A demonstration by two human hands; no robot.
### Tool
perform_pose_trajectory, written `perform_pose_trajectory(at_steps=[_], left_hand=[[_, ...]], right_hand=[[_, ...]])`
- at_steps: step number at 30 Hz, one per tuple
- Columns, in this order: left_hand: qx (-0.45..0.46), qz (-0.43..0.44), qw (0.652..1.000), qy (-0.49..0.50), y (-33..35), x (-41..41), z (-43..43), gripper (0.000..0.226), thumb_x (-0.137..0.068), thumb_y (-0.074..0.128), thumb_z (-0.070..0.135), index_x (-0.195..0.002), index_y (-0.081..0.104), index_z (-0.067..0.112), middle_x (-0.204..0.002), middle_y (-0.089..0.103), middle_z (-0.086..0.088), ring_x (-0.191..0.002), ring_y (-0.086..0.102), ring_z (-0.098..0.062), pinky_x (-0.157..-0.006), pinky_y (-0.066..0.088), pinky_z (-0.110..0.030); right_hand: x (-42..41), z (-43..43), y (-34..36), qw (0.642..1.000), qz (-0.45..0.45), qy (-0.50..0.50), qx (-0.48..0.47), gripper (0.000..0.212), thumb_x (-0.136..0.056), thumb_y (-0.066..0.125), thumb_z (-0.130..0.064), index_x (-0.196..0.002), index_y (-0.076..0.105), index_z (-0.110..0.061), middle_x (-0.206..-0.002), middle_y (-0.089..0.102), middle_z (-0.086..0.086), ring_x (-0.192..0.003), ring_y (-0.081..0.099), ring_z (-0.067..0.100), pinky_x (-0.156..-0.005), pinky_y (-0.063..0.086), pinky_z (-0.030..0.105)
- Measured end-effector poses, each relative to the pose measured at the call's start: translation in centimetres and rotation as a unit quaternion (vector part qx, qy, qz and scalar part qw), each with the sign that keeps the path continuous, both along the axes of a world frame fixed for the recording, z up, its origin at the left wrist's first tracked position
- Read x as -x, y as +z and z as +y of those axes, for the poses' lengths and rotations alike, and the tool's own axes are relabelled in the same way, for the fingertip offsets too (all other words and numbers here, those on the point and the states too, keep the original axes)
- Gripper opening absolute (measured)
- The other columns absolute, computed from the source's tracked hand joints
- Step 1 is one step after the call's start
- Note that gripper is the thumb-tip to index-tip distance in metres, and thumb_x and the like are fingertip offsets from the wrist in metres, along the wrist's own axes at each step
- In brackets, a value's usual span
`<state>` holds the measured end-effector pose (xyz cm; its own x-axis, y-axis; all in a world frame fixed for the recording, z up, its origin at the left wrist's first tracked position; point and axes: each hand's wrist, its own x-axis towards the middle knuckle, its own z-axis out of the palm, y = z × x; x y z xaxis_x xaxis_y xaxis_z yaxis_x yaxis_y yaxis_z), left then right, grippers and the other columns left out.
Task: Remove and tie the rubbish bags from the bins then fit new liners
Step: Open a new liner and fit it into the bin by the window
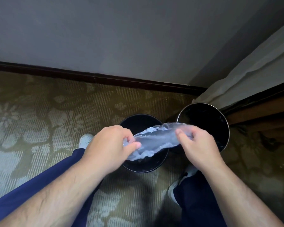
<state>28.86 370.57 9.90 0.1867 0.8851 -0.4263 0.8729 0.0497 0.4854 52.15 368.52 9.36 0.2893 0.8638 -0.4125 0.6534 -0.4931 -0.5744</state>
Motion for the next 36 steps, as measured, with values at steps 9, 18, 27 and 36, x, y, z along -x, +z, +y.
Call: perform_pose_trajectory(at_steps=[9,18,27,36], left_hand=[[-0.093,0.108,0.989,0.028,-0.7,0.3,-0.6,0.050,-0.084,0.065,0.049,-0.130,0.048,0.036,-0.115,0.046,0.010,-0.110,0.043,-0.017,-0.092,0.039,-0.036],[-0.060,-0.090,0.987,-0.119,-0.6,-1.3,-1.5,0.032,-0.094,0.039,0.050,-0.112,0.064,0.039,-0.103,0.067,0.016,-0.099,0.061,-0.006,-0.084,0.052,-0.036],[0.223,0.069,0.942,-0.240,-3.8,-1.2,-0.8,0.106,-0.054,0.059,0.073,-0.149,0.020,0.046,-0.149,0.043,0.014,-0.131,0.046,-0.019,-0.107,0.041,-0.043],[0.257,0.185,0.925,-0.211,-5.2,0.2,0.4,0.104,-0.072,0.046,0.083,-0.156,0.009,0.037,-0.159,0.032,0.002,-0.145,0.031,-0.025,-0.116,0.028,-0.043]], right_hand=[[2.1,-0.8,-0.4,0.989,-0.046,0.126,0.057,0.032,-0.100,0.055,-0.032,-0.069,0.057,-0.027,-0.072,0.058,-0.008,-0.068,0.056,0.005,-0.054,0.037,0.015],[2.9,-0.6,-0.3,0.994,0.091,0.052,0.040,0.032,-0.102,0.055,-0.027,-0.073,0.067,-0.018,-0.069,0.070,0.001,-0.064,0.066,0.009,-0.061,0.045,0.019],[2.9,-0.5,0.1,0.992,0.117,0.046,-0.006,0.044,-0.104,0.048,-0.036,-0.078,0.070,-0.009,-0.064,0.060,0.006,-0.063,0.058,0.017,-0.063,0.046,0.035],[0.4,0.1,-1.7,0.999,0.028,-0.026,0.008,0.033,-0.102,0.048,-0.036,-0.081,0.067,-0.020,-0.077,0.070,-0.002,-0.080,0.067,0.019,-0.073,0.050,0.035]])
